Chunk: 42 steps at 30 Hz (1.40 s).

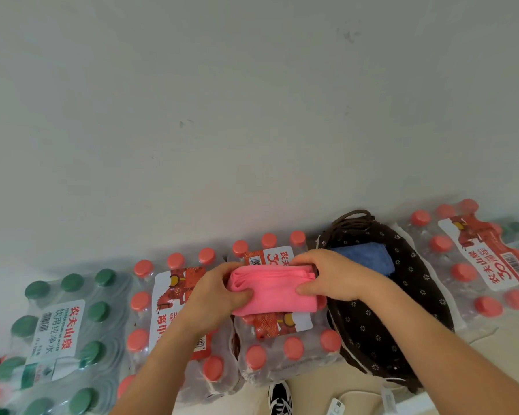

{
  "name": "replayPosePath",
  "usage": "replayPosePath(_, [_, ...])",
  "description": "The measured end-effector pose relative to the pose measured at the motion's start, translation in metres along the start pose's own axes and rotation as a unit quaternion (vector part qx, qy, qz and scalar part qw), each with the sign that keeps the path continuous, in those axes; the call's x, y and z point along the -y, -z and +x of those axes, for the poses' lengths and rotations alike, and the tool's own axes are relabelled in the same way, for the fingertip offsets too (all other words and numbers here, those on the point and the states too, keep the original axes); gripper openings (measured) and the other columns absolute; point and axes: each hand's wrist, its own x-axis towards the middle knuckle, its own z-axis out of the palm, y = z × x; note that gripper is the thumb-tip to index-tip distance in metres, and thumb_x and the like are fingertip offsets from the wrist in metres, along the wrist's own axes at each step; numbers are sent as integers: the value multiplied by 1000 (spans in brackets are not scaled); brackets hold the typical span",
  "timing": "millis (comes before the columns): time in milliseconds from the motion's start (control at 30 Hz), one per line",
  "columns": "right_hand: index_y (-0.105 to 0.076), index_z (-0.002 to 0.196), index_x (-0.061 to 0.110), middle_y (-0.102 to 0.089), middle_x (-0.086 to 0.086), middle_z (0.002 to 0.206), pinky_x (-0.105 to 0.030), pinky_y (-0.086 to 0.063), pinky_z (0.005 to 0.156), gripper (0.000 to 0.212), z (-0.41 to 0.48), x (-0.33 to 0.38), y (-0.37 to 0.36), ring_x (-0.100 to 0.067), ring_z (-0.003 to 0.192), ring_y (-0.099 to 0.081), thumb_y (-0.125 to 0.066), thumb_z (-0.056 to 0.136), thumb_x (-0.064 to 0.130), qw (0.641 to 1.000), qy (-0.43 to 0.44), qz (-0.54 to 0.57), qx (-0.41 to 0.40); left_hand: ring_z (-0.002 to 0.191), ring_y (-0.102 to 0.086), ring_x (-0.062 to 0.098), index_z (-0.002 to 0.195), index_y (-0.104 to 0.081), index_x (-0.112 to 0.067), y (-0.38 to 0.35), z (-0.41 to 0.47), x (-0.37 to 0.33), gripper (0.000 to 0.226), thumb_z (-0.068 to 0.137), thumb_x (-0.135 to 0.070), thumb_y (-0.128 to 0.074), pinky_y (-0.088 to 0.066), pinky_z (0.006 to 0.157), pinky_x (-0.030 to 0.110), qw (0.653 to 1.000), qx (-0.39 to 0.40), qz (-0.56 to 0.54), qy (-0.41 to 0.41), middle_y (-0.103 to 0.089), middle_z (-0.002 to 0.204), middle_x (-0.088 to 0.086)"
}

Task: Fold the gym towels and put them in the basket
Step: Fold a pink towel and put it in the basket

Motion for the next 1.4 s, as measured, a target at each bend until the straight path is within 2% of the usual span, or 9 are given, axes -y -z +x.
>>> replayPosePath(100, [-66, 95, 17, -64, 0, 91, -33, -48, 77, 22, -1, 6, 7, -20, 87, -59, -72, 73, 16, 998, 25, -63, 16, 78, -58, 11, 90, -63, -25, 3, -4, -9, 31, 65, -9, -74, -50, 67, 34, 993, -45, 82, -71, -63, 86, -9])
replayPosePath(200, [-54, 92, 28, -46, 14, 95, -29, -38, 76, 35, -10, 10, 0, -10, 93, -43, -66, 67, 7, 970, 103, -140, -167, 83, -47, 17, 91, -59, -22, -5, -11, -14, 39, 59, -2, -67, -42, 67, 27, 919, -204, 226, -252, -52, 94, -6])
replayPosePath(333, [-54, 92, 23, -49, 2, 101, -34, -43, 71, 36, -26, -4, -37, -20, 96, -48, -60, 62, 4, 882, 187, -313, -297, 79, -42, 21, 90, -52, -18, -25, -24, 8, 33, 63, -3, -63, -43, 57, 32, 855, -207, 343, -329, -48, 91, 3])
replayPosePath(567, [-52, 96, 36, -36, 14, 132, -31, -41, 94, 29, -52, -23, -67, -8, 125, -33, -58, 68, 36, 950, 99, -185, -231, 87, -45, 10, 84, -54, -29, -37, -54, 18, 21, 71, -43, -62, -47, 65, 23, 929, -145, 271, -208, -45, 96, -11])
replayPosePath(700, [-56, 78, 34, -41, 23, 117, -20, -37, 91, 18, -46, -17, -78, 2, 111, -41, -68, 78, 47, 956, 47, 1, -290, 71, -44, 6, 67, -43, -25, -52, -48, 17, 34, 79, -48, -64, -33, 60, 16, 956, -213, 168, -116, -41, 80, -12])
replayPosePath(833, [-48, 108, 35, -47, 16, 112, -23, -46, 88, 52, -33, -11, -87, 0, 104, -49, -82, 70, 25, 929, -17, 151, -337, 89, -53, 12, 101, -44, -24, -59, -47, 11, 45, 74, -36, -78, -36, 63, 13, 972, -230, 44, 7, -51, 101, -9])
replayPosePath(1000, [-41, 132, 37, -56, 10, 118, -31, -51, 90, 77, -34, -12, -80, -8, 108, -55, -82, 69, 22, 947, -41, 168, -269, 114, -57, 23, 141, -32, -21, -54, -49, 8, 84, 72, -33, -80, -47, 89, 35, 981, -185, 17, 49, -56, 126, 1])
replayPosePath(1167, [-47, 129, 26, -55, 8, 117, -33, -50, 91, 67, -46, 1, -88, -11, 107, -55, -81, 72, 16, 947, -73, 162, -269, 94, -59, 17, 116, -54, -18, -56, -57, 8, 57, 68, -28, -83, -47, 78, 30, 981, -187, -12, 39, -58, 98, -8])
replayPosePath(1400, [-60, 106, 28, -65, 10, 102, -19, -51, 72, 41, -85, 22, -108, -5, 93, -63, -81, 73, 15, 916, -68, 227, -325, 84, -63, 10, 98, -56, -26, -49, -80, 14, 37, 72, -15, -81, -52, 65, 19, 979, -143, -147, -16, -65, 95, -5])
